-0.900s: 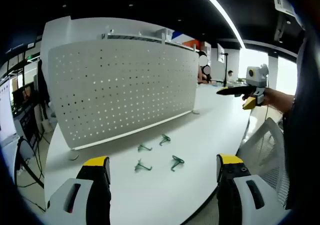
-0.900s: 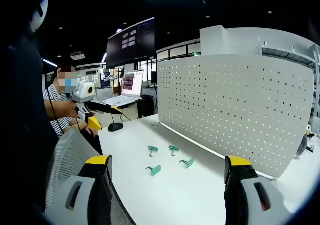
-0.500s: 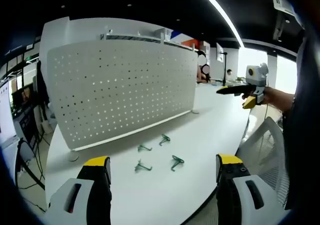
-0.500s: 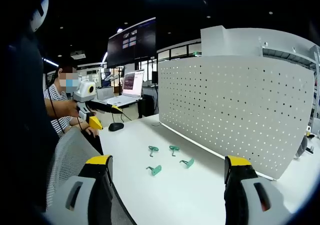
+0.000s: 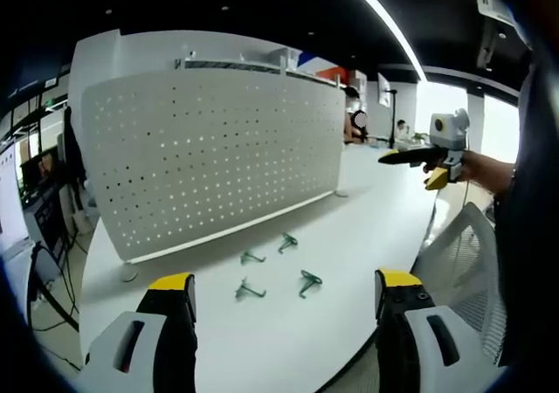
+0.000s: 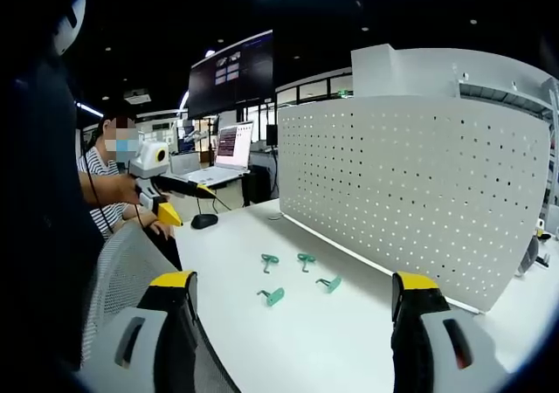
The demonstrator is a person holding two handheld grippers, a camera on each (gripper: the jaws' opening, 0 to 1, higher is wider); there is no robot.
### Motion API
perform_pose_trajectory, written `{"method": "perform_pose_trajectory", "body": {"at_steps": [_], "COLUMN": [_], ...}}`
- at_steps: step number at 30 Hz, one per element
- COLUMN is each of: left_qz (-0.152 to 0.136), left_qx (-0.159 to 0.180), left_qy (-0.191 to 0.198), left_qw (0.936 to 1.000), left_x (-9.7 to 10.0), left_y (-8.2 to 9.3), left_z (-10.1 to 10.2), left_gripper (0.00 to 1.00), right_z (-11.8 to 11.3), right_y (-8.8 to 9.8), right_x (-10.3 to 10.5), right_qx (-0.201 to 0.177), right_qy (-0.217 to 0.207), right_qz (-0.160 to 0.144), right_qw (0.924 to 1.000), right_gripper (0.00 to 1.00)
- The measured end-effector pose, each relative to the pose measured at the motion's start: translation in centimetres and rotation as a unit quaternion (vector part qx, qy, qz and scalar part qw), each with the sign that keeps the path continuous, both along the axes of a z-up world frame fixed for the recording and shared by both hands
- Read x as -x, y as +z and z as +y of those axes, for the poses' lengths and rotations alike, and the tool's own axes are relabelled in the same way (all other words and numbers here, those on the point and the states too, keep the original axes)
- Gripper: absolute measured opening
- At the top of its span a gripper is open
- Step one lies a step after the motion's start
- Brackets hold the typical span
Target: Insert the hook assembly into the mounting plate slot until the hook locks in place.
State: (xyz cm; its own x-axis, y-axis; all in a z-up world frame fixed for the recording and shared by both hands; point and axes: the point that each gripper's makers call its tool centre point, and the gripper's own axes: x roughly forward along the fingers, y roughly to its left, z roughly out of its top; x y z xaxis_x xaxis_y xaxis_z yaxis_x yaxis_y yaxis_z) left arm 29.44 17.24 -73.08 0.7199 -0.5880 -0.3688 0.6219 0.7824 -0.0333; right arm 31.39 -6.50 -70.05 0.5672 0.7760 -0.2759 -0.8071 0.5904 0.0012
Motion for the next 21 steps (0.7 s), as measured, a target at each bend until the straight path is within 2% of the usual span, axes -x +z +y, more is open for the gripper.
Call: {"method": "perform_pose_trajectory", "body": {"at_steps": [12,18,21], "left_qz": [-0.005,-0.007,-0.011], "left_qx": [-0.002,-0.006,-0.017], "left_qy": [-0.007,-0.009,-0.01], "left_qw": [1.0,0.9999,0.9997], "left_x": [-1.2,-2.1,-2.5], "left_y": [0.1,-0.2,-0.4], "left_z": [-0.5,-0.4,-0.5], "left_gripper": [0.83,0.79,0.74], "right_z": [0.1,0.0,0.1], "right_y": [-0.3,-0.3,-0.3], "right_x": [-0.2,-0.4,-0.3], "right_qx": [0.001,0.001,0.0], "right_qy": [0.001,-0.002,-0.001], "right_qz": [0.003,0.002,0.006], "right_qw": [1.0,1.0,1.0], "right_gripper": [0.9,0.9,0.89]}}
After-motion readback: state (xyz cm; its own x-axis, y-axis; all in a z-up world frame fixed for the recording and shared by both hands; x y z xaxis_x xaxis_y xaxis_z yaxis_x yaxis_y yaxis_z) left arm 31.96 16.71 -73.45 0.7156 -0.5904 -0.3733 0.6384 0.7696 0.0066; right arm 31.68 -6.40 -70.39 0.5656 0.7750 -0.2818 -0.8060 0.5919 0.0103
